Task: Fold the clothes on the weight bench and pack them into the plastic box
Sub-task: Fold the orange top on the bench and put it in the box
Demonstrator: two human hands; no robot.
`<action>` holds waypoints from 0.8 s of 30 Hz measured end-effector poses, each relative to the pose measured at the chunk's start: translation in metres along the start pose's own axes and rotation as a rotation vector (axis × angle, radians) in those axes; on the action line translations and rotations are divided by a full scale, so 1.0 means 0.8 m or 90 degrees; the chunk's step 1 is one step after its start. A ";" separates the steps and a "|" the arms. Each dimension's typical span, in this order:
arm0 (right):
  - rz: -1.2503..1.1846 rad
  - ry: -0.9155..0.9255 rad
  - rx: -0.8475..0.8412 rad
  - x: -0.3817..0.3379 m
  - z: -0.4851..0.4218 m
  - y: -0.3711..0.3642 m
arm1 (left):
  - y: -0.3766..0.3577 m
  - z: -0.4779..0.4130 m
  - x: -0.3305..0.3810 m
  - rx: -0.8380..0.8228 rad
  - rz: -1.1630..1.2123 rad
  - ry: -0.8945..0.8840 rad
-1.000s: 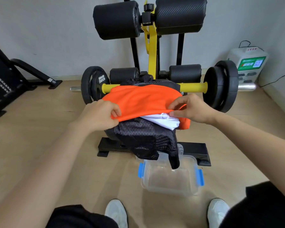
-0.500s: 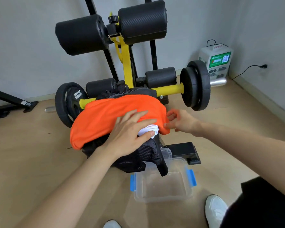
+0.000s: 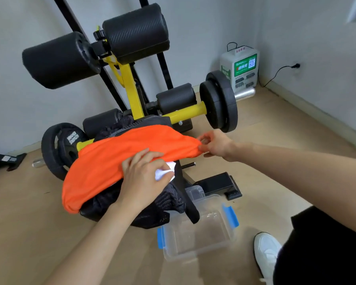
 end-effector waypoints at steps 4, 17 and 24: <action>-0.023 -0.039 0.007 0.008 0.001 0.021 | 0.001 0.001 0.004 -0.005 -0.009 -0.001; -0.246 -0.242 -0.212 0.022 0.010 -0.043 | 0.008 0.006 0.006 -0.079 -0.110 -0.080; -0.321 -0.164 -0.131 0.009 0.007 -0.025 | 0.007 0.005 0.008 -0.056 -0.102 -0.092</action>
Point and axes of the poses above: each hand's wrist, its own z-axis away from the middle knuckle, its own y-axis out of the back of the hand, x = y × z, the point moved 1 cm from there along -z, towards the middle knuckle, and after that the axes turned 6 degrees about -x, right-handed, at the moved point
